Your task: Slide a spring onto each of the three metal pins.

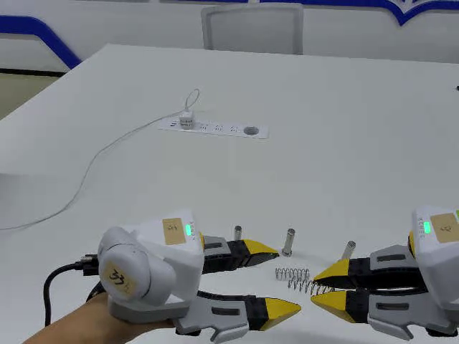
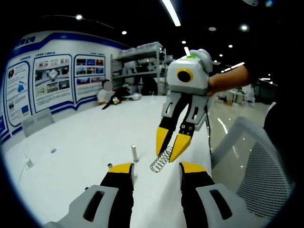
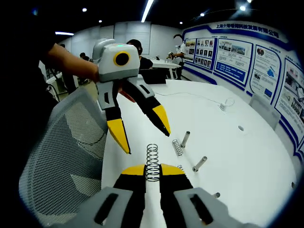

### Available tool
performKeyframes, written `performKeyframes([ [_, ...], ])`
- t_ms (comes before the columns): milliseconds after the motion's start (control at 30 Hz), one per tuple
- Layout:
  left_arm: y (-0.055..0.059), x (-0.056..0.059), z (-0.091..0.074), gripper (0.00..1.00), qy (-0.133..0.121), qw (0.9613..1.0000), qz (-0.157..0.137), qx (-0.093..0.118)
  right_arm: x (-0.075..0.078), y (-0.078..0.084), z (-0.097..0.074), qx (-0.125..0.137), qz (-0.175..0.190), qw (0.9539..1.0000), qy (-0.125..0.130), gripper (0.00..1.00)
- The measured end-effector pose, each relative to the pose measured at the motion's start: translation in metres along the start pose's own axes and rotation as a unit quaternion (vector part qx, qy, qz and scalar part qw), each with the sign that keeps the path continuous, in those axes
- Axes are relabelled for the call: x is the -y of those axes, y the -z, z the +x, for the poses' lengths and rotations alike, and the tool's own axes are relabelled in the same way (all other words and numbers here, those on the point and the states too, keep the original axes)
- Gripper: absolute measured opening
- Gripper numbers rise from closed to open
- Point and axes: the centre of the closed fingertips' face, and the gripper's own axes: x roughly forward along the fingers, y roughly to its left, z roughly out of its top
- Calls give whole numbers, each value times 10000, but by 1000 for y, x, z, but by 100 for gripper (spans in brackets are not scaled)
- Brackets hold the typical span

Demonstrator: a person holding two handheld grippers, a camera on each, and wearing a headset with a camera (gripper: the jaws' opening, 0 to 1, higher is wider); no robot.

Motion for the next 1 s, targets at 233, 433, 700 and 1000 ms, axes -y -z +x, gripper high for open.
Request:
performKeyframes([
  [233,1,3,0,31,181,9998,91,-82,-9,-4,2,-36,-251,9996,-146,10],
  [433,5,9,-4,21,337,9991,167,-204,-14,-9,5,-25,-379,9990,-237,10],
  [700,10,15,-4,16,509,9973,363,-397,-19,-14,7,-4,-523,9979,-391,10],
  [1000,12,20,-4,12,662,9935,789,-486,-23,-13,6,-37,-621,9969,-486,10],
])
